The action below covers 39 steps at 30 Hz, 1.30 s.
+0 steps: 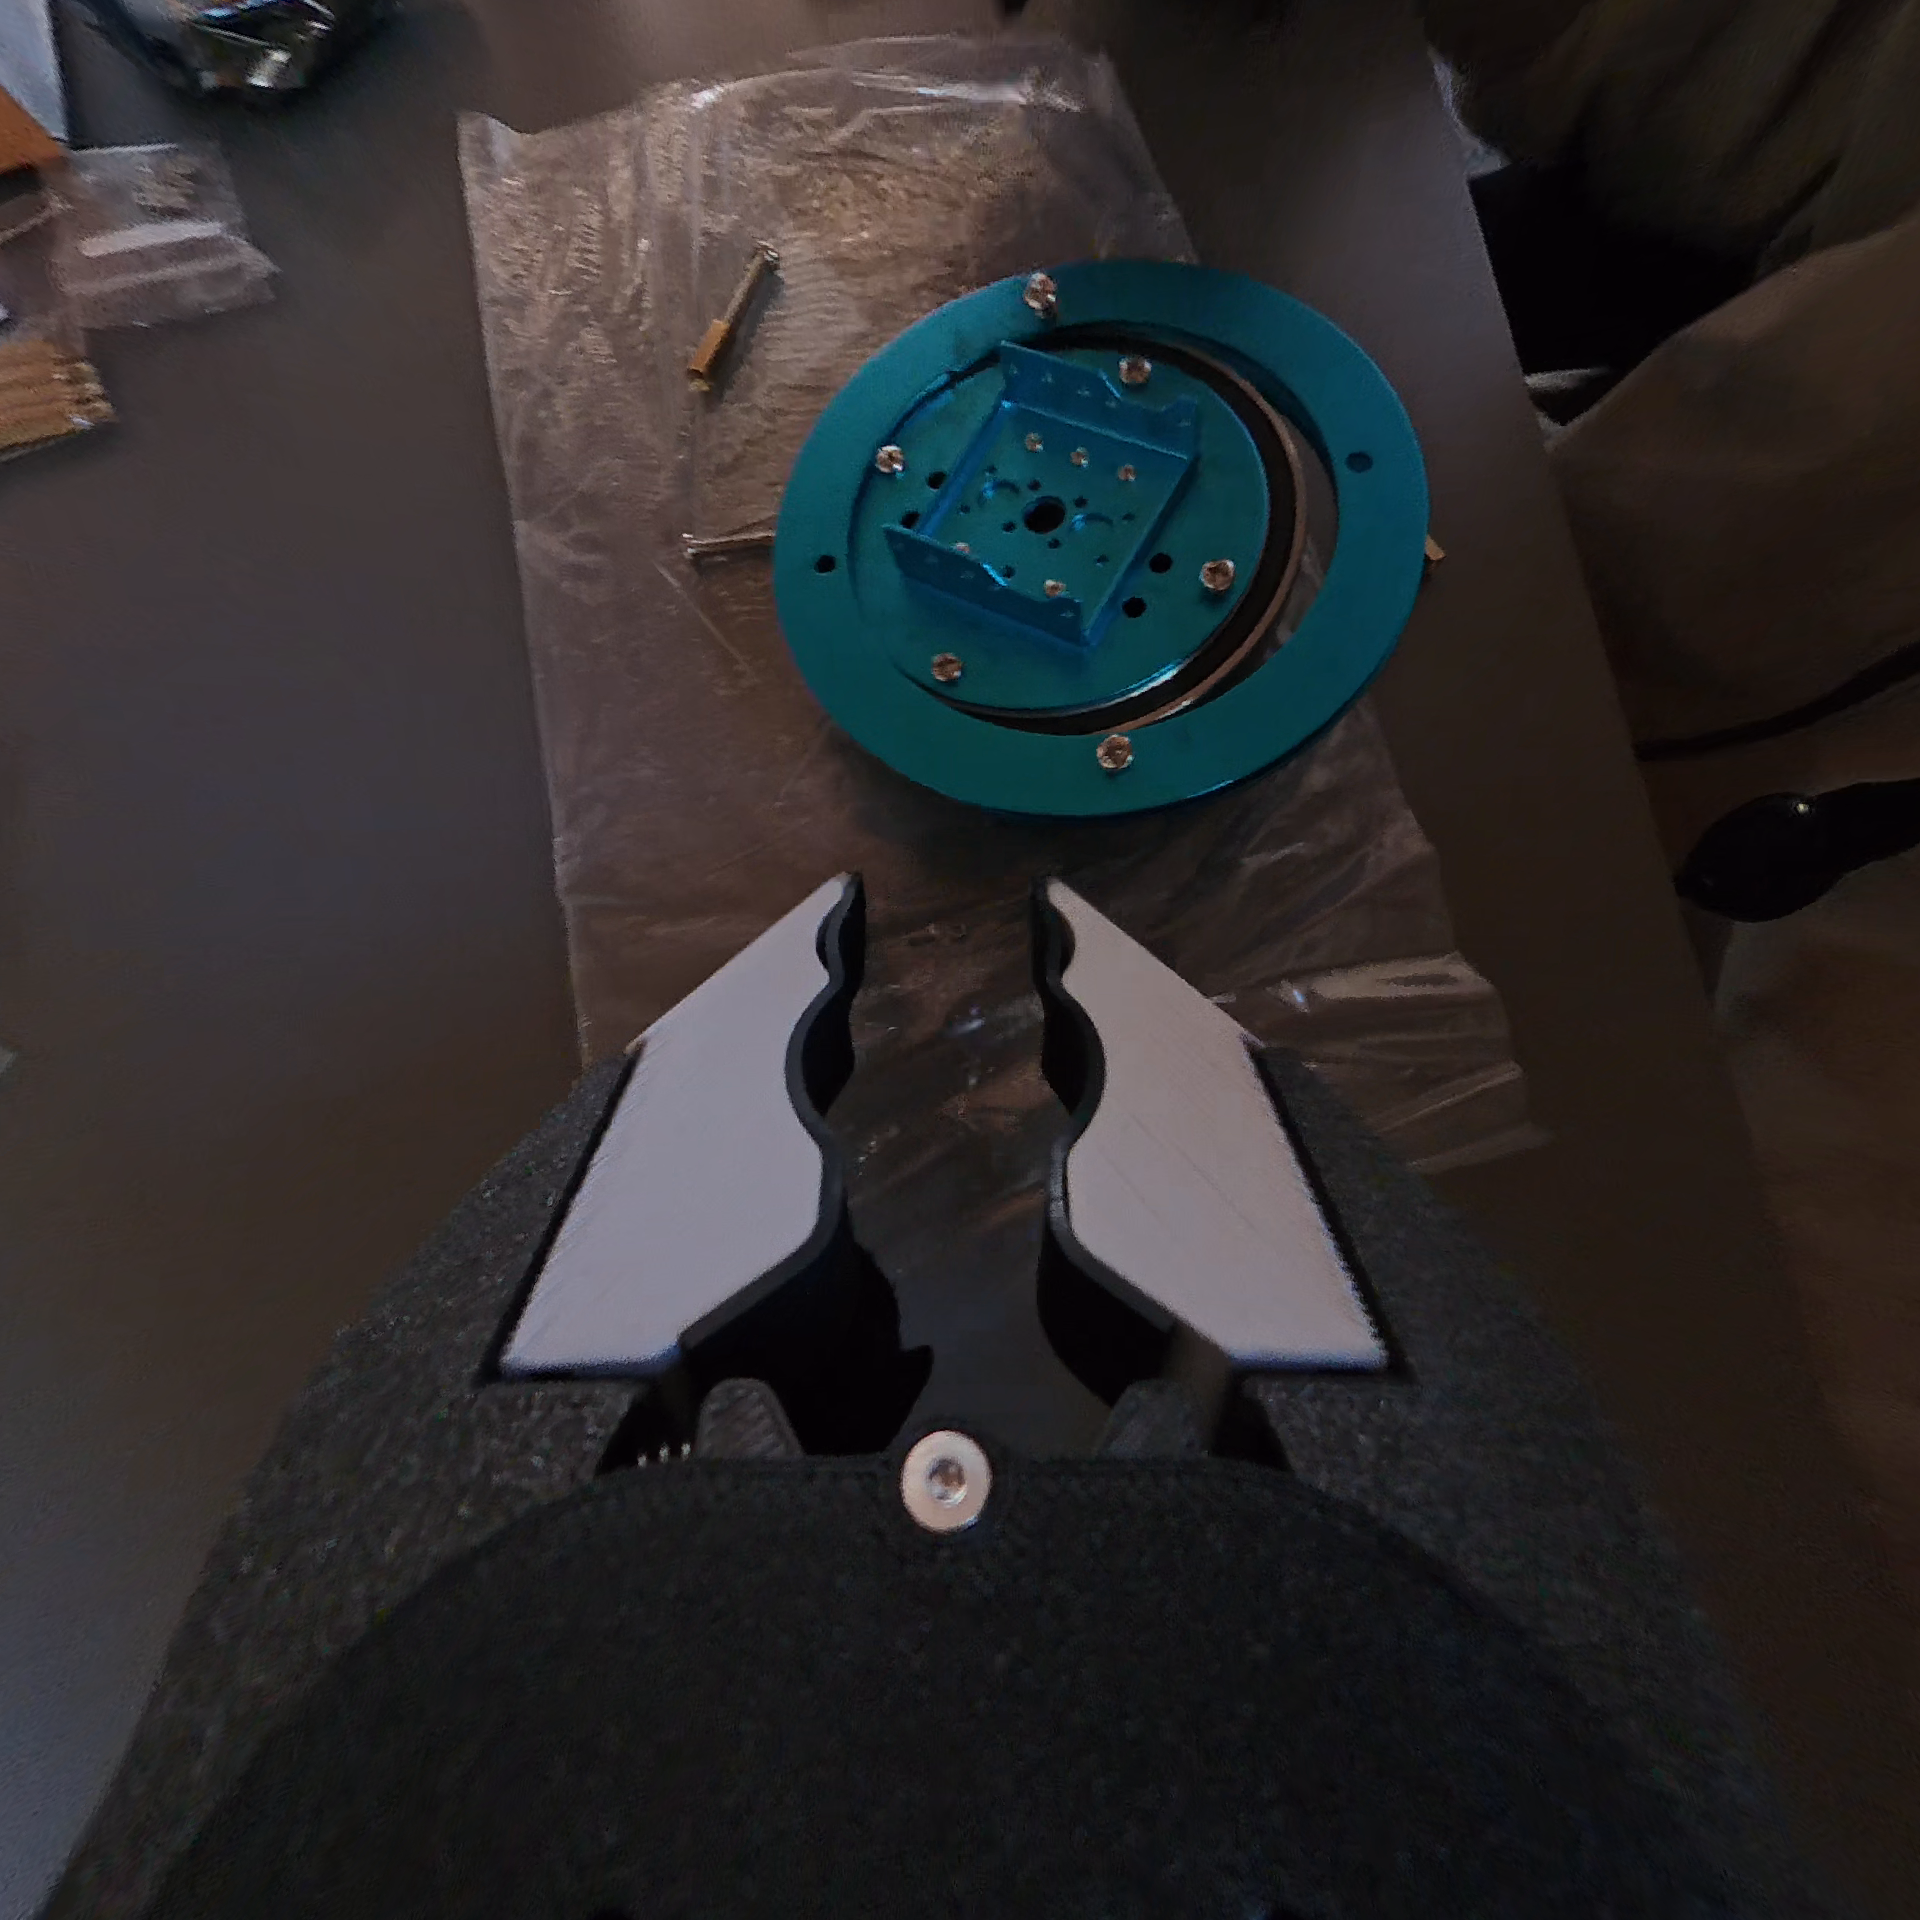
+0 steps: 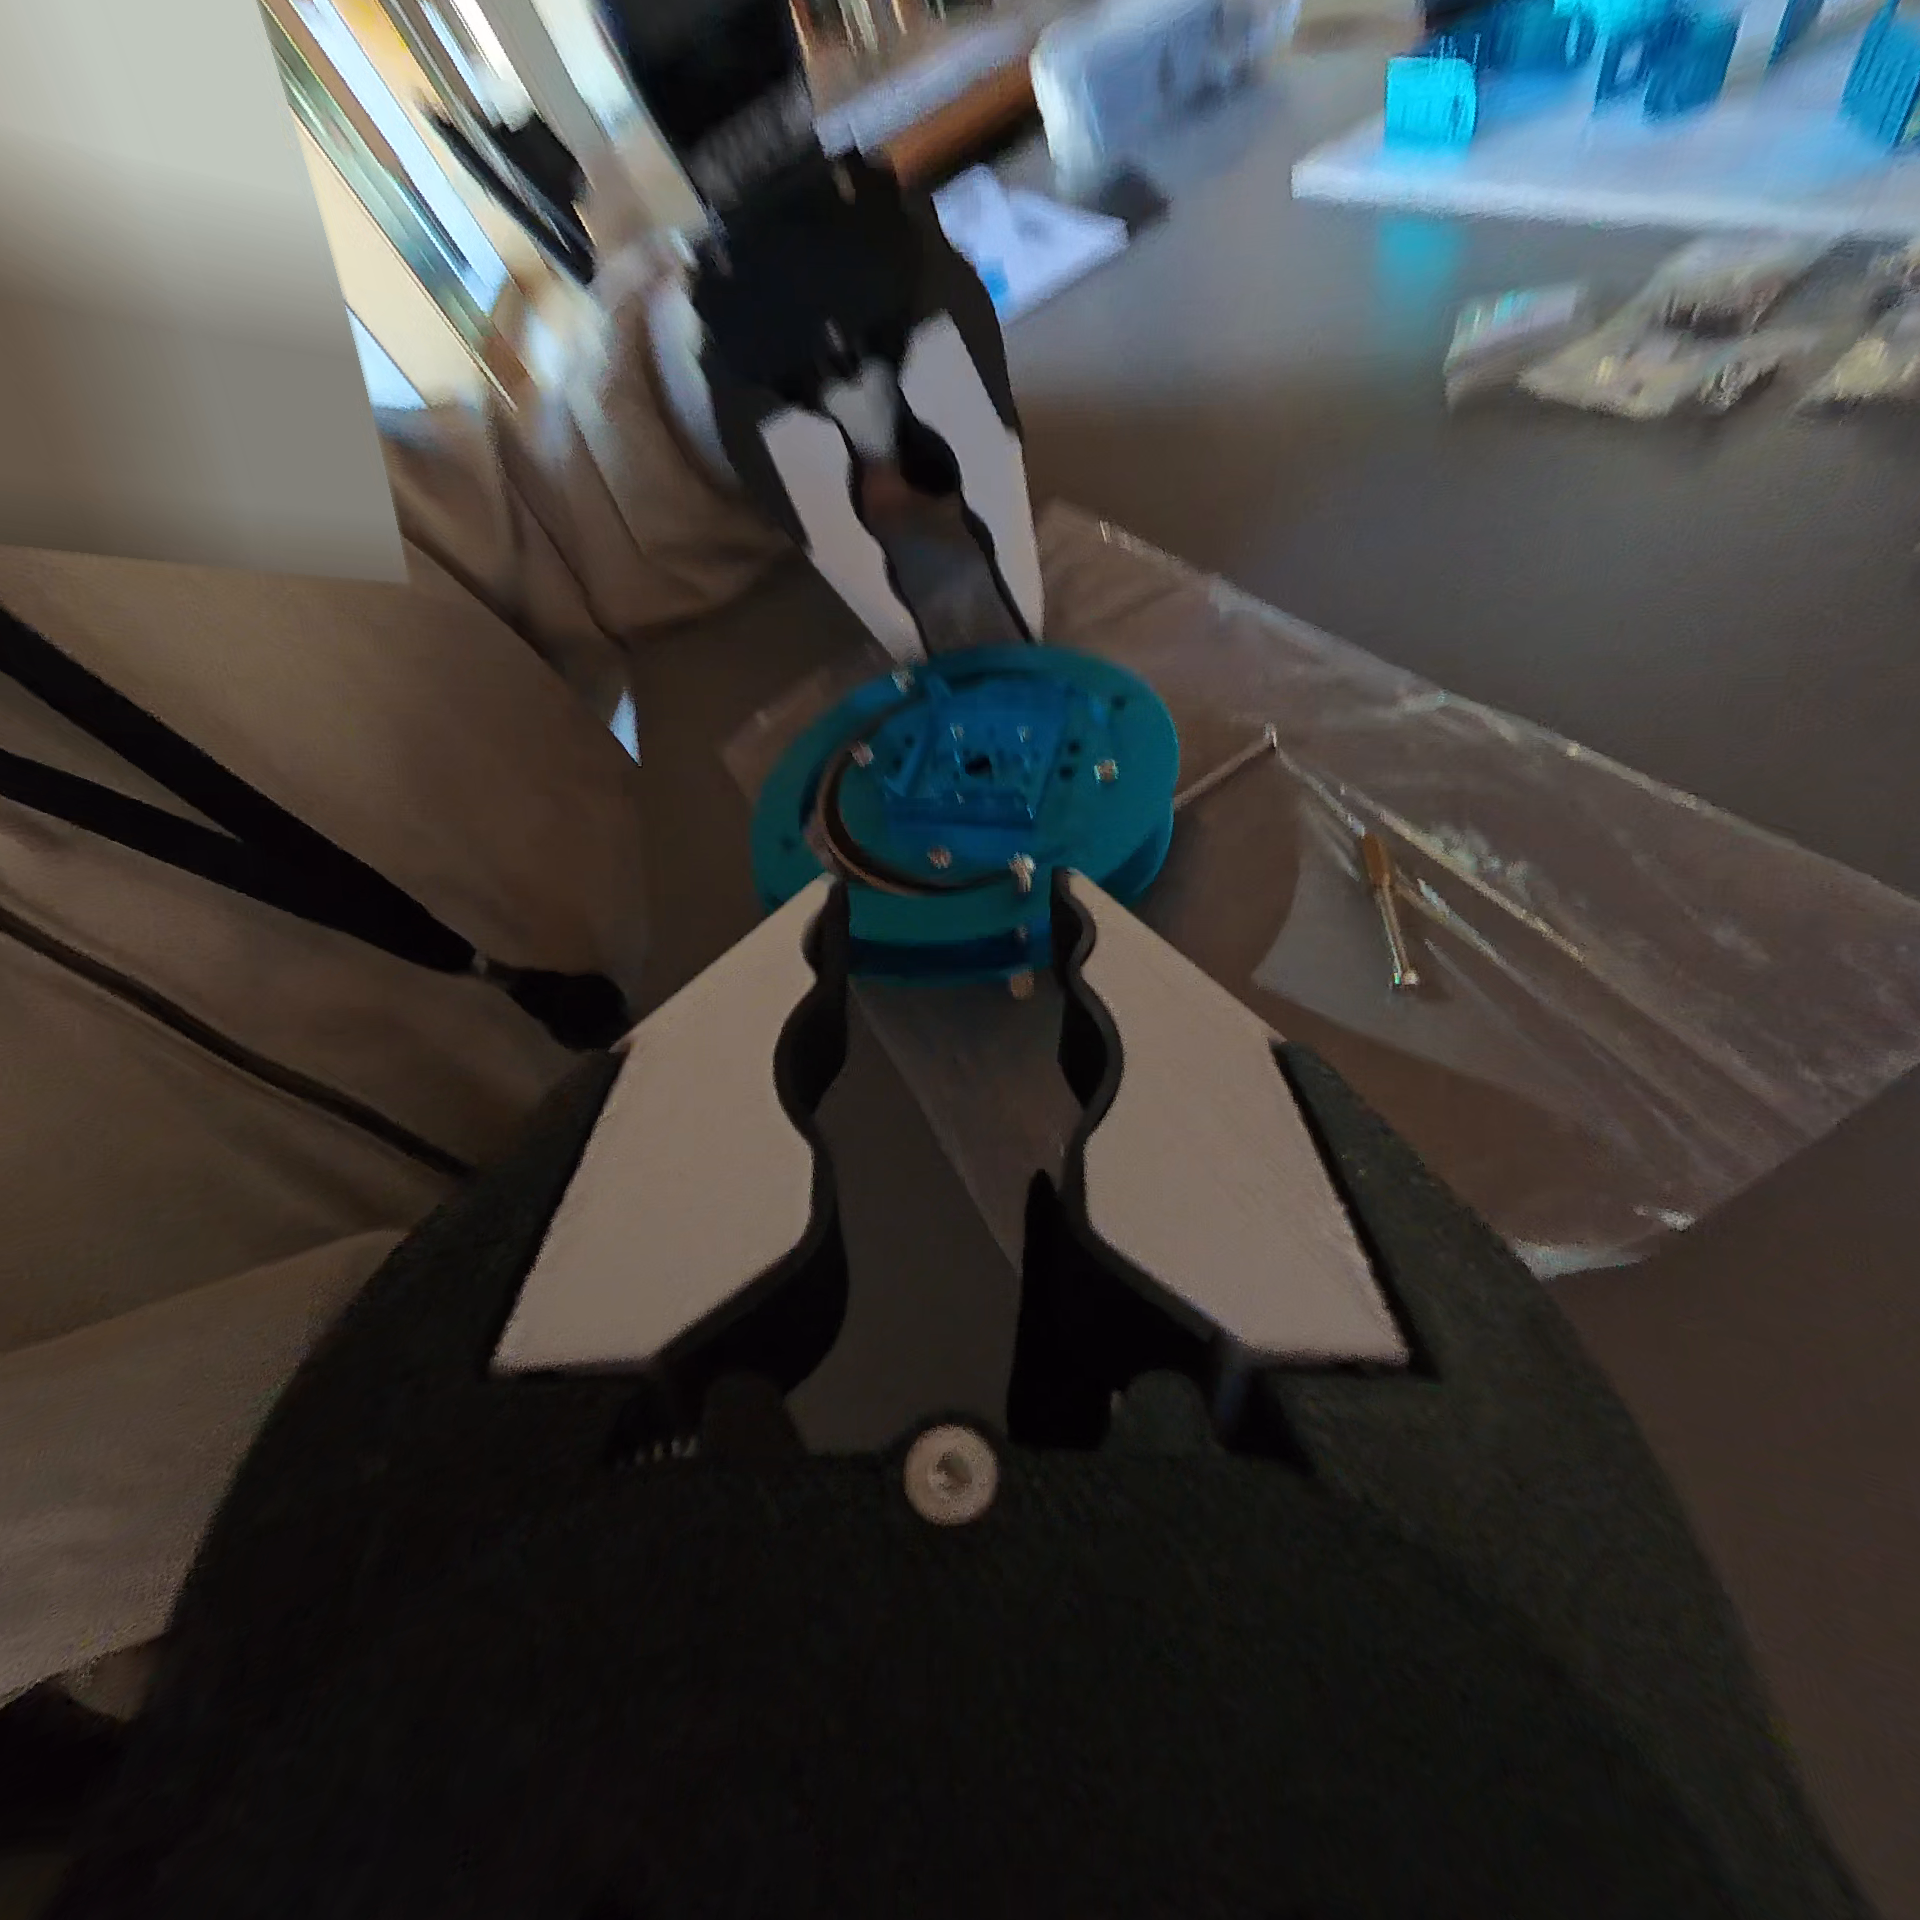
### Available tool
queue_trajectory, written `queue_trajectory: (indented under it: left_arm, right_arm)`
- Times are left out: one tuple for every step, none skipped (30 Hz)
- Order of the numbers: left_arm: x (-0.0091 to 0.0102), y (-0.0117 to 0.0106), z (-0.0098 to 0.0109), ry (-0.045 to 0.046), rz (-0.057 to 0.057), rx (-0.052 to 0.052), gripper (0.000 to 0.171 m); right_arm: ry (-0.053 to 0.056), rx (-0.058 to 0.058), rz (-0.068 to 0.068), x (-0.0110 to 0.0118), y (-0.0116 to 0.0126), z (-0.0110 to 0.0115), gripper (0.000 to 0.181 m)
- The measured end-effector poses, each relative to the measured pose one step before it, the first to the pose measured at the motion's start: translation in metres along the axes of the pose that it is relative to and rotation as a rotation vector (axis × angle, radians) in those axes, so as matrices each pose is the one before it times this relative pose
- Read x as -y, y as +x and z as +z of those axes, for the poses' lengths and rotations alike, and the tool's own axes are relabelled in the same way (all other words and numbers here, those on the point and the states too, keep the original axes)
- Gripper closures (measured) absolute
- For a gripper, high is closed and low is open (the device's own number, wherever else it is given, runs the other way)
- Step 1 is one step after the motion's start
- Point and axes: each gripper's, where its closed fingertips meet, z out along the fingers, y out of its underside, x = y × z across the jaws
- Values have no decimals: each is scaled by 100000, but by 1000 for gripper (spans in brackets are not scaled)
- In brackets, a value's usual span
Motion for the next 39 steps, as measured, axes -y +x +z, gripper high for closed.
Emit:
queue_trajectory:
  left_arm:
    - [177, -436, -224, 1784, -1231, 1279, 141]
    - [231, -565, -210, 2026, -912, 2306, 141]
    - [188, -569, -186, 1666, -662, 2439, 141]
    - [140, -397, -143, 1282, -621, 1535, 141]
    - [113, -251, -117, 1161, -899, 706, 141]
    - [80, -142, -67, 864, -1032, 78, 142]
    - [22, -119, -50, 281, -590, 195, 142]
    - [-47, -121, -41, -178, 81, 578, 141]
    - [-88, -105, -56, -395, 557, 674, 141]
    - [-67, -56, -56, -306, 570, 620, 141]
    - [-29, -4, -47, -237, 426, 369, 142]
    - [-13, 46, -33, -195, 498, 177, 142]
    - [-1, 64, -15, -245, 617, 87, 142]
    - [16, 62, 0, -187, 526, 139, 141]
    - [-2, 47, 26, -173, 362, 88, 142]
    - [-25, 58, 24, -285, 309, -66, 142]
    - [-40, 53, 7, -294, 301, -74, 142]
    - [-28, 29, 1, -227, 201, -2, 141]
    - [-21, 7, -15, -130, 89, 61, 141]
    - [8, 7, -23, 6, 35, 24, 142]
    - [-4, 23, -16, -57, 14, -123, 141]
    - [-10, 15, -9, -45, -16, -45, 141]
    - [6, 1, -11, 14, -9, 45, 142]
    - [-18, 18, -2, -43, 35, -91, 141]
    - [-34, 21, 20, -144, -10, -133, 141]
    - [-33, 12, 23, -170, -10, -19, 142]
    - [-42, 26, 29, -182, 82, -62, 142]
    - [-29, 43, 38, -129, 103, -145, 142]
    - [2, 1, 31, 31, -58, -28, 141]
    - [-15, 1, 37, -64, -222, -93, 141]
    - [-41, -15, 31, -164, -170, 52, 142]
    - [-37, -29, 22, -194, 12, 161, 142]
    - [-45, -41, 1, -246, 89, 303, 141]
    - [8, -83, -16, -45, -51, 512, 141]
    - [40, -81, -30, 22, -246, 584, 141]
    - [47, -280, -50, -87, -759, 1596, 142]
    - [30, -790, -64, -591, -2273, 4282, 141]
    - [87, -1381, -130, -1075, -3645, 7534, 142]
    - [189, -1694, -164, -871, -4157, 9410, 141]
  right_arm:
    - [8075, 4226, 1245, 1009, -339, -596, 142]
    - [8143, 4416, 2283, 1043, -348, -693, 141]
    - [5522, 3112, 1720, 787, -254, -668, 139]
    - [4162, 330, 377, 609, -1, -502, 138]
    - [2765, 232, -725, 441, -79, -340, 138]
    - [1324, -214, -1255, 234, -75, -145, 139]
    - [-436, -893, -1101, -71, 14, 25, 140]
    - [-1483, -82, -800, -250, -109, 183, 139]
    - [-1918, 509, -919, -318, -216, 230, 139]
    - [-1953, 211, -1056, -310, -179, 226, 139]
    - [-1638, -434, -988, -248, -65, 184, 139]
    - [-1066, -286, -695, -163, -65, 119, 140]
    - [-483, 268, -297, -90, -95, 63, 140]
    - [12, 354, 207, -5, -52, -4, 140]
    - [424, 61, 534, 56, 44, -43, 140]
    - [702, 115, 645, 99, 47, -71, 140]
    - [718, 252, 666, 94, 33, -83, 140]
    - [572, -12, 522, 87, 53, -70, 140]
    - [376, -199, 254, 57, 55, -35, 140]
    - [92, 40, 41, 13, -5, -7, 140]
    - [-184, -10, -44, -27, -2, 15, 140]
    - [-293, -280, -64, -37, 19, 39, 139]
    - [-323, -92, 25, -50, 14, 36, 139]
    - [-300, 122, 152, -38, -4, 36, 139]
    - [-154, -137, 126, -23, 28, 15, 139]
    - [-21, -99, 90, -9, 16, 8, 139]
    - [63, 120, 121, 15, -9, -6, 140]
    - [81, -52, 191, 15, 30, -15, 140]
    - [46, 18, 296, 6, 26, 1, 140]
    - [-3, 75, 287, -4, 10, 2, 140]
    - [-60, 17, 264, -9, 25, 7, 139]
    - [-83, -26, 135, -12, 15, 7, 139]
    - [-147, -66, 5, -15, 15, 20, 139]
    - [-231, -109, 28, -27, 16, 28, 139]
    - [-318, -248, 81, -46, 40, 31, 139]
    - [-388, -321, 73, -53, 52, 48, 139]
    - [-188, -1051, -601, 0, 90, 42, 140]
    - [658, -2581, -2017, 206, 163, 120, 145]
    - [2343, -4379, -3931, 671, 152, 354, 157]
